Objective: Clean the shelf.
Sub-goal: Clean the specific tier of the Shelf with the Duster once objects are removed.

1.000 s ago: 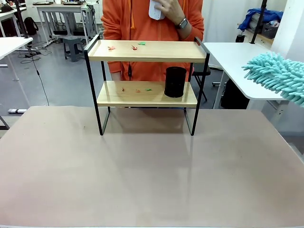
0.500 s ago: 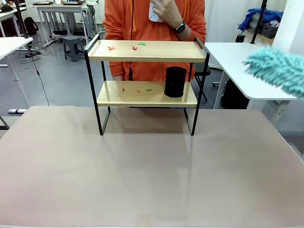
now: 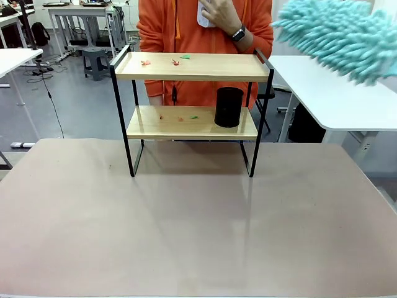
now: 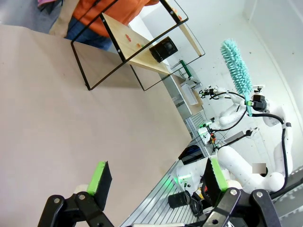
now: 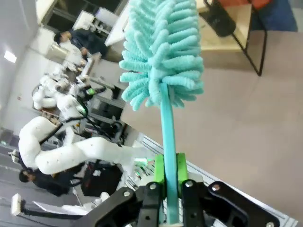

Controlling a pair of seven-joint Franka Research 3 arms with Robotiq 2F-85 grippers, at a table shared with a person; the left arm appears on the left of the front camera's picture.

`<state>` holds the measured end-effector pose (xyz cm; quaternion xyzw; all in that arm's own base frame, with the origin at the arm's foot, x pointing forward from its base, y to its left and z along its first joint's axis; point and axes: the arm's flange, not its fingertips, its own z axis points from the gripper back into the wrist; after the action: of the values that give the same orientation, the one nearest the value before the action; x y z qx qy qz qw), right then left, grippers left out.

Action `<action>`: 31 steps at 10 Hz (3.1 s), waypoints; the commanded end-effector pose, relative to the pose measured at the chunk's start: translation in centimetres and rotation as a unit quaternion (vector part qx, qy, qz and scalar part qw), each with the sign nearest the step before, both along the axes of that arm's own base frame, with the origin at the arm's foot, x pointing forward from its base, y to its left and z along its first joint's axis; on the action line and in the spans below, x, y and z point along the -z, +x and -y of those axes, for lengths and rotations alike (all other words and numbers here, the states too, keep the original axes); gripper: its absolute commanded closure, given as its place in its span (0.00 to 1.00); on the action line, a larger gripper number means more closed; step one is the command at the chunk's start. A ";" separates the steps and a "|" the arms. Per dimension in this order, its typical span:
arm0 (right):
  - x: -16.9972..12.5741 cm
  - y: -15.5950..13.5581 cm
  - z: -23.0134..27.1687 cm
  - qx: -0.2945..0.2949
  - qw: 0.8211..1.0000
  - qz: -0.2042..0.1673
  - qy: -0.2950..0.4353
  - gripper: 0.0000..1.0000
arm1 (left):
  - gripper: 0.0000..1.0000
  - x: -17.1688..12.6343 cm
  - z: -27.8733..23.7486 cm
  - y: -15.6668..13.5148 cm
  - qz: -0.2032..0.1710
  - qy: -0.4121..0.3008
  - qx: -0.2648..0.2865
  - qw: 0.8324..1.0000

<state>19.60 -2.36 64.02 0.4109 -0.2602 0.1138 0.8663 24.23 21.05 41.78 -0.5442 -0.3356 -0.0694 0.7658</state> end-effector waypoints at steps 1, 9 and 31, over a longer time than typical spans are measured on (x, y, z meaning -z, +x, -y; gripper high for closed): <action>0.1 -0.6 2.6 0.013 0.999 -0.003 0.035 0.87 | 0.00 -0.1 0.1 0.0 0.015 -0.003 0.001 1.000; -5.7 10.6 -9.7 0.033 0.992 -0.017 -0.122 0.87 | 0.00 -0.1 0.1 0.0 0.015 -0.003 0.001 1.000; -1.1 24.6 -26.3 -0.179 0.961 -0.085 -0.195 0.87 | 0.00 -0.1 0.1 0.0 0.015 -0.003 0.001 1.000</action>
<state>43.65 25.08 64.64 0.2703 -0.1038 0.2502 0.9239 24.20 21.07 41.77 -0.5445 -0.3359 -0.0690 0.7654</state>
